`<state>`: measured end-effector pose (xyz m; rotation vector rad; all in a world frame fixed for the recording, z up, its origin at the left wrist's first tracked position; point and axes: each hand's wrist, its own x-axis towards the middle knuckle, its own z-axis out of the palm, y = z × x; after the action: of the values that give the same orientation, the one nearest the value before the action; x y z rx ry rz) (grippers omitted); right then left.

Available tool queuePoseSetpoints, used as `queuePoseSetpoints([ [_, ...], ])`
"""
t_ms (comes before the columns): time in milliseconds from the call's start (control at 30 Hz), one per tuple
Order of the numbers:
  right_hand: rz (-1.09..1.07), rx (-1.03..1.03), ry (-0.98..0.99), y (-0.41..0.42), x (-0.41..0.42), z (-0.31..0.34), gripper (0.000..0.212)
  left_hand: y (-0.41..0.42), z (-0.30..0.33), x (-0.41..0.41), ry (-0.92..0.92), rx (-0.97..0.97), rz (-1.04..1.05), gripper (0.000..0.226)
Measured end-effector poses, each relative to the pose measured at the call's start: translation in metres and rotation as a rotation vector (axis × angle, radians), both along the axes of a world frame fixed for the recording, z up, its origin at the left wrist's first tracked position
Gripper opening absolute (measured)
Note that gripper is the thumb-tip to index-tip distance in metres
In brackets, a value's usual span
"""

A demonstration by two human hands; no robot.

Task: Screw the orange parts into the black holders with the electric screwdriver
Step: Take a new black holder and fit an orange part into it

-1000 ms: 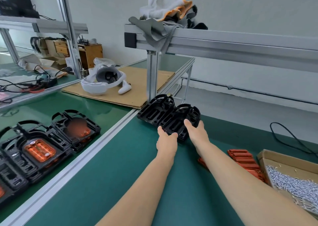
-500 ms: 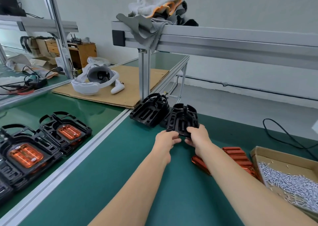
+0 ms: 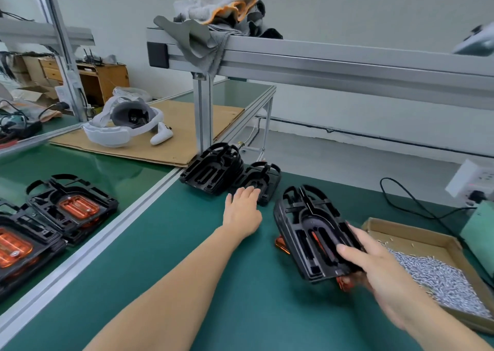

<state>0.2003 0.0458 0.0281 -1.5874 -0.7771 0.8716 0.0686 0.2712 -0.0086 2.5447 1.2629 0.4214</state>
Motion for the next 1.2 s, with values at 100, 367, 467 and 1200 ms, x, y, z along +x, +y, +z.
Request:
queuePoseSetpoints([
  [100,0.030,-0.001,-0.035,-0.020,-0.001,0.001,0.038,0.006,-0.003,0.017,0.073,0.006,-0.069,0.059],
  [367,0.090,-0.027,-0.032,-0.039,0.000,-0.005,0.043,0.010,0.001,0.024,0.184,0.031,-0.076,0.058],
  [467,0.082,-0.003,-0.038,-0.043,-0.002,-0.008,0.042,-0.008,0.000,0.015,0.200,0.085,-0.087,0.056],
  [1200,-0.002,-0.092,-0.068,-0.067,-0.070,-0.025,0.027,-0.139,0.003,-0.077,-0.453,-0.114,0.061,0.031],
])
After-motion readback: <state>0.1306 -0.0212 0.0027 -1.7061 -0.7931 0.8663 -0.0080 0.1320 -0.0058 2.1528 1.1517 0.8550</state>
